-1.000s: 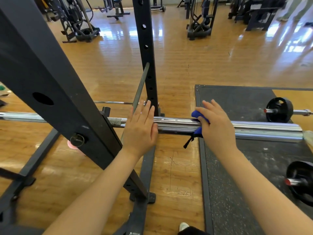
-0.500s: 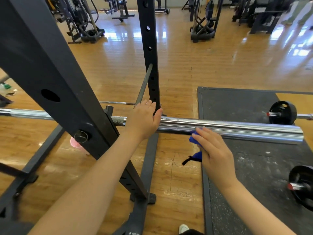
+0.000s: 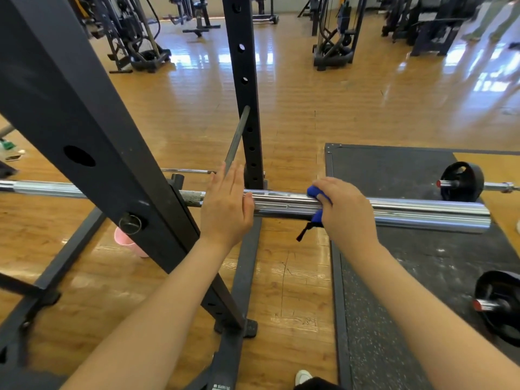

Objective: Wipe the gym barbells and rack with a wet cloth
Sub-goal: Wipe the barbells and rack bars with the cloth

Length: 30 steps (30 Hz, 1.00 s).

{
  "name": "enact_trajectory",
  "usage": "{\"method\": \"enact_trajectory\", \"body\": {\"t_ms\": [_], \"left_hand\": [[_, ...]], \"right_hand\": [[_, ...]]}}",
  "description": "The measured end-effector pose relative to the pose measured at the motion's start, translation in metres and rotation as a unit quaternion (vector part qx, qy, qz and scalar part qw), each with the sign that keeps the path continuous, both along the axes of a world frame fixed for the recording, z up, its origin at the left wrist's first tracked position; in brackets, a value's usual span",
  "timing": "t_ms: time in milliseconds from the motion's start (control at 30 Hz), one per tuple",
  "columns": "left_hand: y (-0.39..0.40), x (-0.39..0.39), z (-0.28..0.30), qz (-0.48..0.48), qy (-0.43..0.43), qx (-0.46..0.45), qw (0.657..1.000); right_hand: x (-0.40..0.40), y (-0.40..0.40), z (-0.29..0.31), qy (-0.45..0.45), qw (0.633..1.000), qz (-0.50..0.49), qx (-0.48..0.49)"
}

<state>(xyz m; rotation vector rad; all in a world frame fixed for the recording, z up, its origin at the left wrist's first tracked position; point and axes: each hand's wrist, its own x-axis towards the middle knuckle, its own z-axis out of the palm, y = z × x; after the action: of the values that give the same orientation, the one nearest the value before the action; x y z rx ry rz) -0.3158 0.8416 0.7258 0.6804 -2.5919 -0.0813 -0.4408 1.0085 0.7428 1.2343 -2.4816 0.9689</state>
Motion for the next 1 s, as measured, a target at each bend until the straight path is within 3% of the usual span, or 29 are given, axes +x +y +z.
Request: {"method": "enact_trajectory", "body": {"t_ms": [133,267,400,500,667,833,1000], "left_hand": [[-0.005,-0.002,-0.002,-0.004,-0.017,-0.026,1.000],[-0.008,-0.005,0.007,-0.008,-0.038,0.009,0.999],[-0.017,-0.021,0.029,0.011,-0.121,0.090,0.988],[-0.021,-0.022,0.030,0.016,-0.109,0.069,0.992],[0.000,0.003,0.000,0.021,-0.008,-0.020,1.000],[-0.001,-0.003,-0.003,0.036,0.008,-0.010,0.999],[-0.011,-0.010,0.011,0.013,-0.052,0.006,0.999]], "right_hand": [[0.016,0.022,-0.030,0.091,0.992,0.035,-0.080],[0.024,0.041,-0.042,0.024,0.989,0.087,-0.118],[0.024,0.033,-0.024,-0.008,0.985,0.073,-0.159],[0.009,0.016,-0.003,0.007,0.988,0.056,-0.141],[-0.002,-0.007,0.006,-0.022,0.999,0.040,0.006],[0.010,0.011,-0.016,0.042,0.997,0.056,-0.035],[0.027,0.028,-0.037,0.055,0.994,0.073,-0.066]]}}
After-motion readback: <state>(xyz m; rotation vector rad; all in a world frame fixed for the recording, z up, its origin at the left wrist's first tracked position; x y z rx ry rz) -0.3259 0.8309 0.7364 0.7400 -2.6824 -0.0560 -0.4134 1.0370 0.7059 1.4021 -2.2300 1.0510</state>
